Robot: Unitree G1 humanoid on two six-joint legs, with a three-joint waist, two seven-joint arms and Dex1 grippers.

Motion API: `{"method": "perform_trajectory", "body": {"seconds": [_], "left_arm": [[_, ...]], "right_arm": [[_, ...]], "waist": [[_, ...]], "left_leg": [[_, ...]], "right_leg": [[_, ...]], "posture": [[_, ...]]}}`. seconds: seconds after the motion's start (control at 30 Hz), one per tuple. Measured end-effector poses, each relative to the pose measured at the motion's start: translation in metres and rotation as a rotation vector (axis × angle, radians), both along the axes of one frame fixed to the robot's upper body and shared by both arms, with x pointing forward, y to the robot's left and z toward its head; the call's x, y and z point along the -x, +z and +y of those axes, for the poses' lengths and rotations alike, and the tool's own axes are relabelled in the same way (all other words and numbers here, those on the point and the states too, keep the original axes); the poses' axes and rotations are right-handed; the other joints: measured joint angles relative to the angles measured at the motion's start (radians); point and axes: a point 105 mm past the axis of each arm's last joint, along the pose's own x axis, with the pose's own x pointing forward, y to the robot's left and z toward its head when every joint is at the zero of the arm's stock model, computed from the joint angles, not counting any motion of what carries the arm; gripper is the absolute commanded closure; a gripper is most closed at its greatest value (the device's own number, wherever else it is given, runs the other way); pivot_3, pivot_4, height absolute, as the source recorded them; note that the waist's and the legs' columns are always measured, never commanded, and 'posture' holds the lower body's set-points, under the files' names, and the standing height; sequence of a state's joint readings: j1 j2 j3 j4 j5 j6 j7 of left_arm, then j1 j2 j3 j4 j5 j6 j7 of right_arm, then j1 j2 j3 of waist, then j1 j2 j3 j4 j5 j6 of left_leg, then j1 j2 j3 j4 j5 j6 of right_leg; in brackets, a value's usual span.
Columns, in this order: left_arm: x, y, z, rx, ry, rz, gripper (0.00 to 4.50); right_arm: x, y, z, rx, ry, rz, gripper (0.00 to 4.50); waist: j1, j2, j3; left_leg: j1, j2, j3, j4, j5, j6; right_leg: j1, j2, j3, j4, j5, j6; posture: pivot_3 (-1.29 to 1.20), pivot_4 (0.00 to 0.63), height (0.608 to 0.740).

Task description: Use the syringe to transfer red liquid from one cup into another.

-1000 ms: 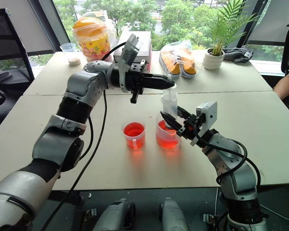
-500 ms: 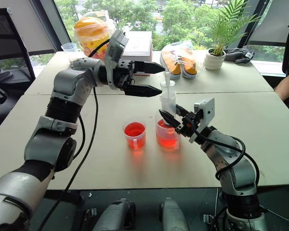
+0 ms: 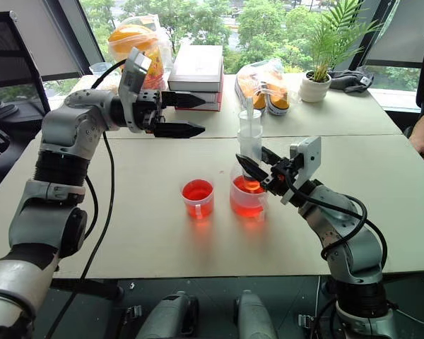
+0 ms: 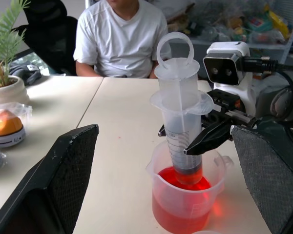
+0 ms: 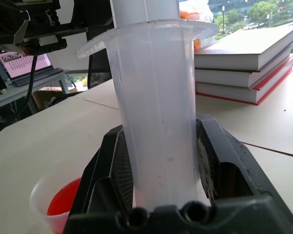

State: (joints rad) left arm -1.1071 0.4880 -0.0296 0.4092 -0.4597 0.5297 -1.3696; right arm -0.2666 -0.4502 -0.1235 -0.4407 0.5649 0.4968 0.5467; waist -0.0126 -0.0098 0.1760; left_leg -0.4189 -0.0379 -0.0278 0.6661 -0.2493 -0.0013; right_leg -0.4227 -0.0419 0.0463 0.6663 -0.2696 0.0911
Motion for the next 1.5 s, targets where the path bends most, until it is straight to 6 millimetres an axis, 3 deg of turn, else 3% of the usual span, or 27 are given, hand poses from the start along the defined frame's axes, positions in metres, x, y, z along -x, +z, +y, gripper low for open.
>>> {"method": "perform_trajectory", "body": {"seconds": [0.1,0.2,0.3,0.37,0.57,0.73,0.83,1.13,1.43,1.5], "left_arm": [[0.002,0.009,0.009,0.013,0.036,-0.019,0.03],[0.004,0.015,0.016,0.024,0.058,-0.025,0.03],[0.003,0.012,0.028,0.010,0.103,-0.015,0.03],[0.002,0.007,0.036,0.001,0.133,0.001,0.03],[0.009,0.012,0.047,0.007,0.162,0.005,0.03],[0.015,0.018,0.049,0.009,0.161,0.003,0.03],[0.017,0.021,0.049,0.025,0.151,0.015,0.03],[0.016,0.045,0.039,0.105,0.120,-0.007,0.03],[0.011,0.035,0.014,0.094,0.055,-0.033,0.03],[0.009,0.034,0.010,0.095,0.049,-0.043,0.81]], "right_arm": [[-0.002,0.017,0.005,-0.013,0.014,-0.038,3.11],[0.000,0.049,0.014,-0.028,0.057,-0.126,3.11],[0.004,0.079,0.029,-0.053,0.131,-0.201,3.11],[0.008,0.087,0.043,-0.078,0.194,-0.222,3.11],[0.000,0.057,0.079,-0.081,0.330,-0.127,3.11],[-0.005,0.022,0.086,-0.048,0.365,-0.059,3.11],[-0.006,0.012,0.086,-0.035,0.367,-0.038,3.11],[-0.005,0.013,0.088,-0.031,0.378,-0.059,3.11],[-0.007,0.010,0.087,-0.022,0.366,-0.051,3.11],[-0.007,0.008,0.086,-0.021,0.361,-0.045,3.11]], "waist": [[-0.003,0.000,0.000],[-0.006,0.000,0.000],[-0.006,0.000,0.000],[-0.006,0.000,0.000],[0.000,0.000,0.000],[-0.003,0.000,0.000],[-0.005,0.000,0.000],[-0.004,0.000,0.000],[-0.003,0.000,0.000],[-0.003,0.000,0.000]], "left_leg": [[0.000,0.000,0.000,0.000,0.000,0.000],[0.000,0.000,-0.001,-0.001,0.000,0.000],[0.000,0.001,-0.001,-0.001,0.000,0.000],[0.000,0.001,-0.001,-0.001,0.000,0.000],[-0.001,0.000,-0.001,0.000,0.000,0.000],[-0.001,0.000,-0.001,-0.001,0.000,0.000],[-0.001,0.000,-0.001,-0.001,0.000,0.000],[-0.001,0.000,-0.001,-0.001,0.000,0.000],[-0.001,0.000,0.000,-0.001,0.000,0.000],[-0.001,0.000,-0.001,-0.001,0.000,0.000]], "right_leg": [[0.000,0.000,0.000,0.000,0.000,0.000],[-0.001,0.000,0.000,0.001,0.000,0.000],[-0.001,0.000,0.000,0.001,0.000,0.000],[-0.001,0.000,0.000,0.001,0.000,0.000],[-0.001,-0.001,0.000,0.000,0.000,0.000],[-0.002,-0.001,0.000,0.000,0.000,0.000],[-0.002,-0.001,0.000,0.000,0.000,0.000],[-0.002,-0.001,-0.001,0.000,0.000,0.000],[-0.002,-0.001,-0.001,0.000,0.000,0.000],[-0.002,-0.001,-0.001,0.000,0.000,0.000]], "posture": [[0.00,0.150,0.740],[0.00,0.150,0.740],[0.00,0.150,0.740],[0.00,0.150,0.740],[0.00,0.150,0.740],[0.00,0.150,0.740],[0.00,0.150,0.740],[0.00,0.150,0.740],[0.00,0.150,0.740],[0.00,0.150,0.740]]}}
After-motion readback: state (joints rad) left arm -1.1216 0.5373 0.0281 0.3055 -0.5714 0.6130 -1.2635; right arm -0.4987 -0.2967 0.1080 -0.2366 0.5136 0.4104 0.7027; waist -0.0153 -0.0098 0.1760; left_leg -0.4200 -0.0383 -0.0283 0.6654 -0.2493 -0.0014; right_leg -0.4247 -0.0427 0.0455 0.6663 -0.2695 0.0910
